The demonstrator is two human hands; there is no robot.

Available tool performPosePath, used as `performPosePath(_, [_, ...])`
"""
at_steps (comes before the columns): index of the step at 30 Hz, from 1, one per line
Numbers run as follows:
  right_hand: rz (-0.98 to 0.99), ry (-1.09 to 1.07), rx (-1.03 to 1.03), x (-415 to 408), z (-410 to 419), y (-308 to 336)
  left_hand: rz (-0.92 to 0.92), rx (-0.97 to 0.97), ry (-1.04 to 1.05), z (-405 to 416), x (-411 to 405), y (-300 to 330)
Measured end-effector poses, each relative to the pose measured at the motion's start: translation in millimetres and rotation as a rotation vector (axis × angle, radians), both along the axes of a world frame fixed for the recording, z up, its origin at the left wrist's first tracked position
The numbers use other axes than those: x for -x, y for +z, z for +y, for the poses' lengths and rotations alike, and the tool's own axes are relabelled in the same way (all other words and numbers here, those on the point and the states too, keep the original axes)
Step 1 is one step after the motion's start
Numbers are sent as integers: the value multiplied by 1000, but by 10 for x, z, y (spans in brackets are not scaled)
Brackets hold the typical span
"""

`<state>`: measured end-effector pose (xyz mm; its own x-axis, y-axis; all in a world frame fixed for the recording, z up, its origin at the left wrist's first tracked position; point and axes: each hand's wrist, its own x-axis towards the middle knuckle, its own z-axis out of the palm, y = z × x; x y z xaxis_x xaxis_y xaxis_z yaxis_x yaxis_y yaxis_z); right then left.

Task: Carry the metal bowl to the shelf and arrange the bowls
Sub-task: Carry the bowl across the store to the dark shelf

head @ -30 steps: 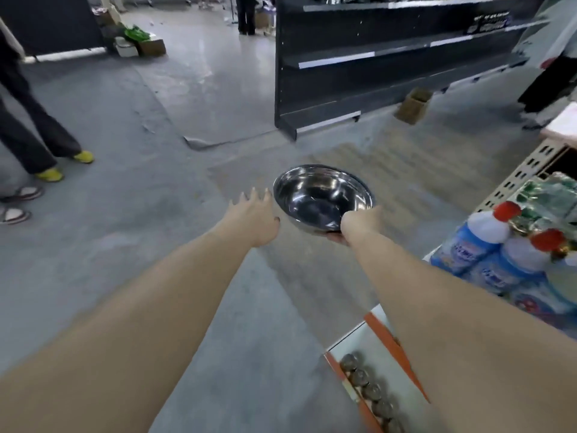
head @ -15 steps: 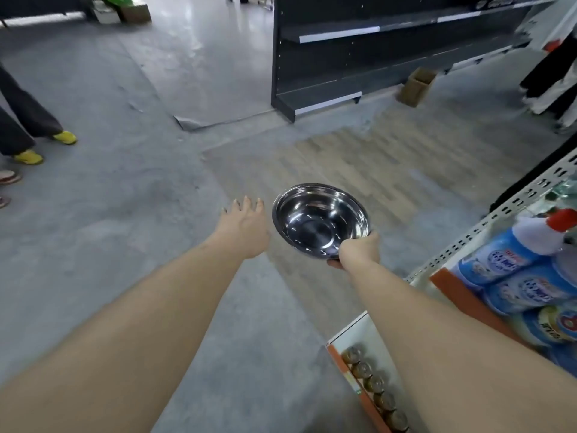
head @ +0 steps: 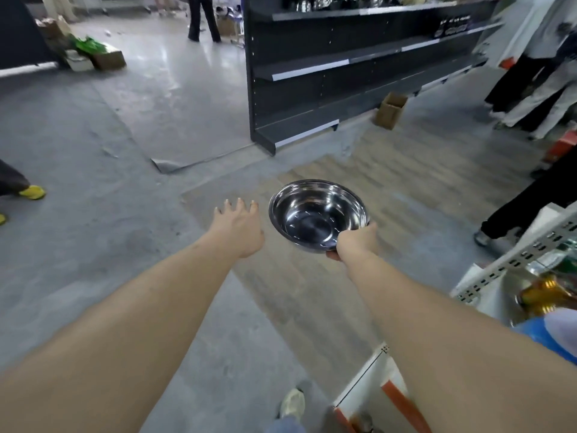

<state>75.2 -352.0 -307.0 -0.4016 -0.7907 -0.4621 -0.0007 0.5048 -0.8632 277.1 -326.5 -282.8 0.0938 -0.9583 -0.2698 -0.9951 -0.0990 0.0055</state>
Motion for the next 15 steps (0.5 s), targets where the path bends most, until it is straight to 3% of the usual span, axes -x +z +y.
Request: performPosePath(15, [44,-37,-83,144,-2386,-174,10,-72,-79,-2527,250,-133])
